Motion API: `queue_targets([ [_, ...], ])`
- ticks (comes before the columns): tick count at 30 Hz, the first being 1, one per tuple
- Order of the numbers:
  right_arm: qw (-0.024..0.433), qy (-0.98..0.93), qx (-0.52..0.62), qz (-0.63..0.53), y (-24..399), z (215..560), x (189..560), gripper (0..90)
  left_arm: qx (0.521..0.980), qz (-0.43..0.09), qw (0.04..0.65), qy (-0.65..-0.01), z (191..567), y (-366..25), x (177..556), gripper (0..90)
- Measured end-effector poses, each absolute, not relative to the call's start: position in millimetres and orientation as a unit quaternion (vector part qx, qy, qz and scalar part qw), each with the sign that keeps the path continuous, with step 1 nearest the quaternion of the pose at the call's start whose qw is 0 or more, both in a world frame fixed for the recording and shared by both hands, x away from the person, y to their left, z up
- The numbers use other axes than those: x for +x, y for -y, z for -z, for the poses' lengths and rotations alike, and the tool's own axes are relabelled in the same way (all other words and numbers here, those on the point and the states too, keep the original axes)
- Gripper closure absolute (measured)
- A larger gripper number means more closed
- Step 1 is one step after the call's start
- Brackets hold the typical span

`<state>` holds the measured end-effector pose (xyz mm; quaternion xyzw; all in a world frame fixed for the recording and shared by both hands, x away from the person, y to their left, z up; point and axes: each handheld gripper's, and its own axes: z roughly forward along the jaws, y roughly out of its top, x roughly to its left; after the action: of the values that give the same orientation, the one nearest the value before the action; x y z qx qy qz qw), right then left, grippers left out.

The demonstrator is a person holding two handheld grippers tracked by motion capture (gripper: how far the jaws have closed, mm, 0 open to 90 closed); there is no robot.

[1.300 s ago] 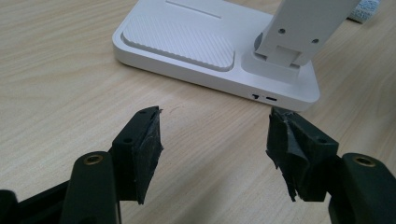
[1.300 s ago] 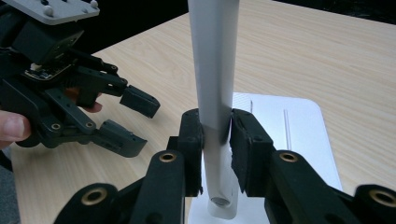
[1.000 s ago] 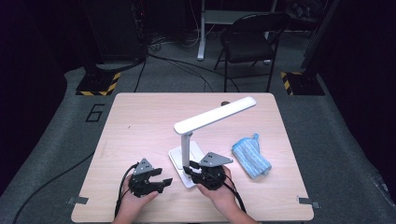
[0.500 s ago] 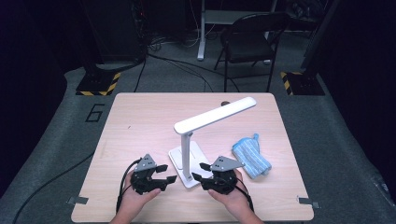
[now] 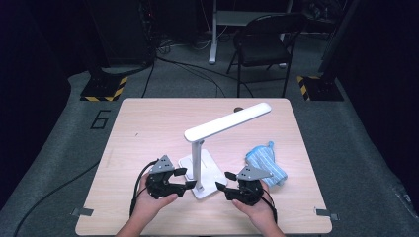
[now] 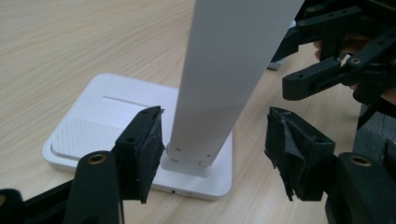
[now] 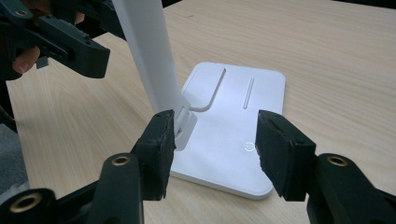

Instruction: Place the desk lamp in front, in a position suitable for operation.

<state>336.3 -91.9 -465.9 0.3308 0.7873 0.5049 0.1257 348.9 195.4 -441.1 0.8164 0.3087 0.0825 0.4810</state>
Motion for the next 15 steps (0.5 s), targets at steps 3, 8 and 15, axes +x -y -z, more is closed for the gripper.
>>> queue_targets([
  [3,0.121,-0.786,0.333,-0.506,96.6,470.3,337.5,46.6,0.816,-0.080,0.485,-0.305,438.6,-187.2,350.5,36.5],
  [8,0.117,-0.778,0.350,-0.508,101.1,474.7,338.6,46.0,0.814,-0.085,0.486,-0.308,434.6,-178.9,354.3,36.1],
  [15,0.114,-0.771,0.362,-0.512,108.2,478.3,341.0,46.0,0.815,-0.086,0.482,-0.310,426.3,-174.3,361.7,38.7],
])
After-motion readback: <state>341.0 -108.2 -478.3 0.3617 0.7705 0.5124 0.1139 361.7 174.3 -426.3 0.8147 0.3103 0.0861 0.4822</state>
